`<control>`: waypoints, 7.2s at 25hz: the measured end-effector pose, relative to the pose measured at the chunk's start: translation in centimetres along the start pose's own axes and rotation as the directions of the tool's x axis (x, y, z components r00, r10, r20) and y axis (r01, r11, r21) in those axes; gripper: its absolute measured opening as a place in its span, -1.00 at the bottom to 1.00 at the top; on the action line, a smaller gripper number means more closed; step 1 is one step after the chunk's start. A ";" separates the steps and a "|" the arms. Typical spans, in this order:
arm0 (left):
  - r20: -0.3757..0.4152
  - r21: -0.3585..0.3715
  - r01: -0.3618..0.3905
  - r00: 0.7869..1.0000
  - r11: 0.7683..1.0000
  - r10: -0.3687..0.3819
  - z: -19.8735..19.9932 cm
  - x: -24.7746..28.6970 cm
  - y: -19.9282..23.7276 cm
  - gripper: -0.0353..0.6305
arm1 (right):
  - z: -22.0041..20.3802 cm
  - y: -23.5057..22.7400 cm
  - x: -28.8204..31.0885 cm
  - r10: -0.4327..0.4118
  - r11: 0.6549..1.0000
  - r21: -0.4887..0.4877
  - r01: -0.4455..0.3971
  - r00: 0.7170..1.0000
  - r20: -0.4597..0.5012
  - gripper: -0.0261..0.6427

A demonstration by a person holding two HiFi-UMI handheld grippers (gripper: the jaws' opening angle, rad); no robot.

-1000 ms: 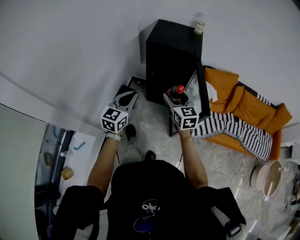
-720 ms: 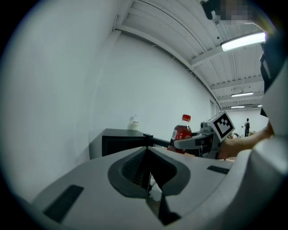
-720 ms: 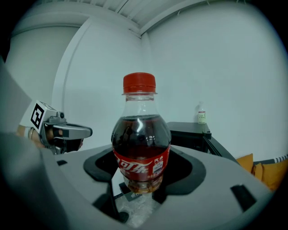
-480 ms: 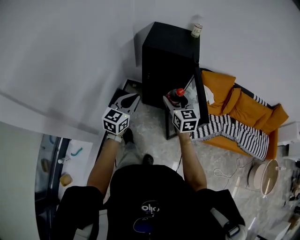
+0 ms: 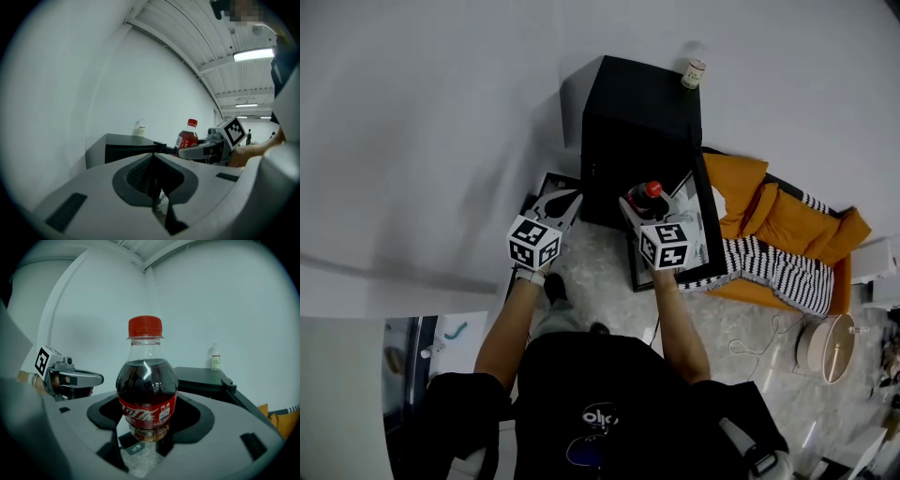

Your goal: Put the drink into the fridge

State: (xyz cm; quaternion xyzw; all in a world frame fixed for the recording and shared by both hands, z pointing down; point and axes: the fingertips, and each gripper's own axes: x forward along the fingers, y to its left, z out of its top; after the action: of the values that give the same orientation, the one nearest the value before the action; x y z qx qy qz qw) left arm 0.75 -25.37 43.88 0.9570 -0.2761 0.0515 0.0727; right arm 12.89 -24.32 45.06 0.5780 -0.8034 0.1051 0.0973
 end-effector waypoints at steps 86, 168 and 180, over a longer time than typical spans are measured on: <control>-0.177 -0.101 0.042 0.982 0.994 -0.060 -17.5 17.7 17.2 -0.88 | -16.7 -8.5 25.9 0.105 0.994 0.061 -0.092 0.959 -0.262 0.02; -0.097 -0.205 0.094 0.989 0.974 -0.116 -9.9 8.4 11.8 -0.88 | -10.6 -5.2 15.9 -0.158 0.974 0.133 0.186 0.967 -0.198 -0.89; 0.006 -0.257 -0.021 1.000 0.966 0.023 -5.5 2.3 -2.6 -0.88 | -6.9 -1.2 -0.7 -0.005 0.994 0.107 0.013 0.997 -0.071 -0.89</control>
State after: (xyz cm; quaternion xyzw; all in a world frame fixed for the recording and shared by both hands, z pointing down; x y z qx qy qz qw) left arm 3.75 -23.44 49.27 0.9366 -0.2914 0.0119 0.1941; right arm 14.53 -22.14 51.55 0.5819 -0.7901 0.1679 0.0951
